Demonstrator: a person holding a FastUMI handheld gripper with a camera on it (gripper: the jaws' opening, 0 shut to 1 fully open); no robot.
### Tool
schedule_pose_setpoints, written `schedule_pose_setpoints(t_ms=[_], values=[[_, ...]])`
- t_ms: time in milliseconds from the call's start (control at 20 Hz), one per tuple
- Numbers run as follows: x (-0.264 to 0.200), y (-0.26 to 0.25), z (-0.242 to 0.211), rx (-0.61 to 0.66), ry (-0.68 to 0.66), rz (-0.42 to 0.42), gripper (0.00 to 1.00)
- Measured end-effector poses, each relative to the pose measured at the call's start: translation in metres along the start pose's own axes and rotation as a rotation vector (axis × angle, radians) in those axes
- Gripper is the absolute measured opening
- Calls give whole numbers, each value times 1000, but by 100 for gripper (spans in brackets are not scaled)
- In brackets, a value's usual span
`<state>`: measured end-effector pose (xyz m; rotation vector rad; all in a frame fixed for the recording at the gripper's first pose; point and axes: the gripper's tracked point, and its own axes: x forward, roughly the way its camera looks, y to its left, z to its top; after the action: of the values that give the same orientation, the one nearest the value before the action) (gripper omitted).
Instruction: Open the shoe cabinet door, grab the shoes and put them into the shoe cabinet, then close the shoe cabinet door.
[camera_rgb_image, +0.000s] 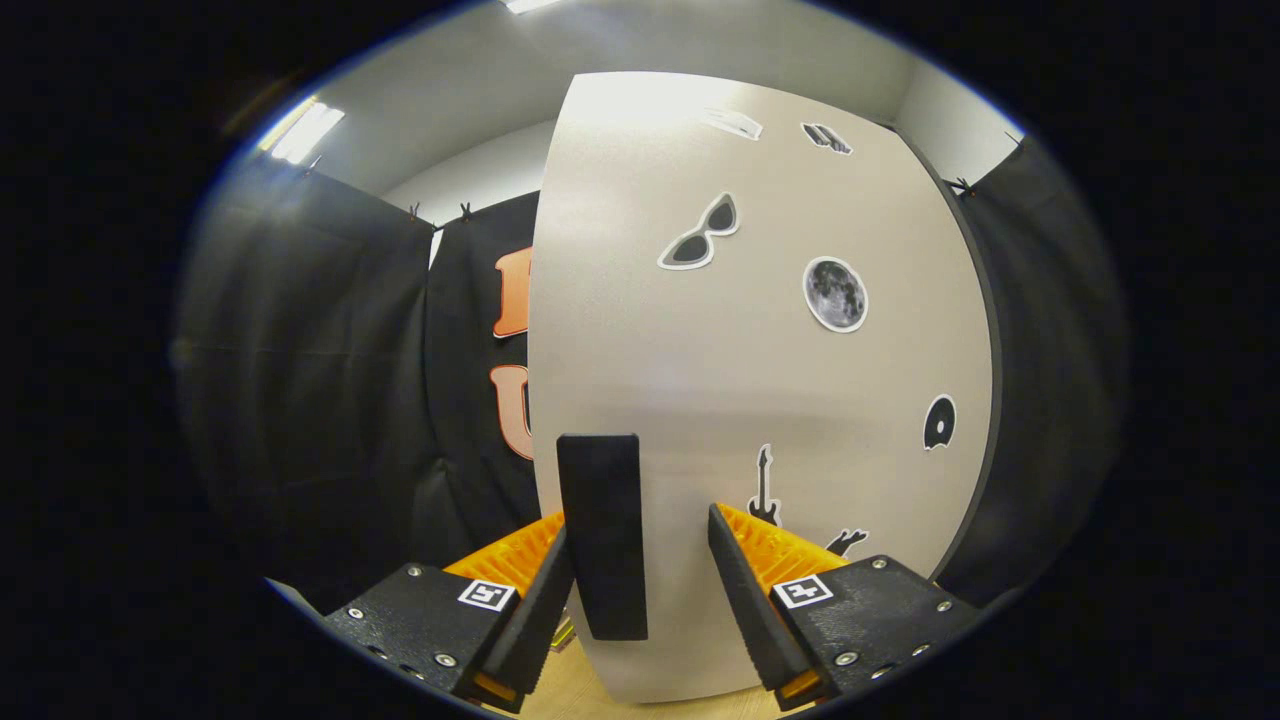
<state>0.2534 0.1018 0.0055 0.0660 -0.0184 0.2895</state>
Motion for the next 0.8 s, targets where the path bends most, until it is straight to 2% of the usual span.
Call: schedule_pose_setpoints(t_ms=[400,800], values=[[25,4,-4,-107,-11,-81,82],[43,-3,-2,-47,2,-99,83]])
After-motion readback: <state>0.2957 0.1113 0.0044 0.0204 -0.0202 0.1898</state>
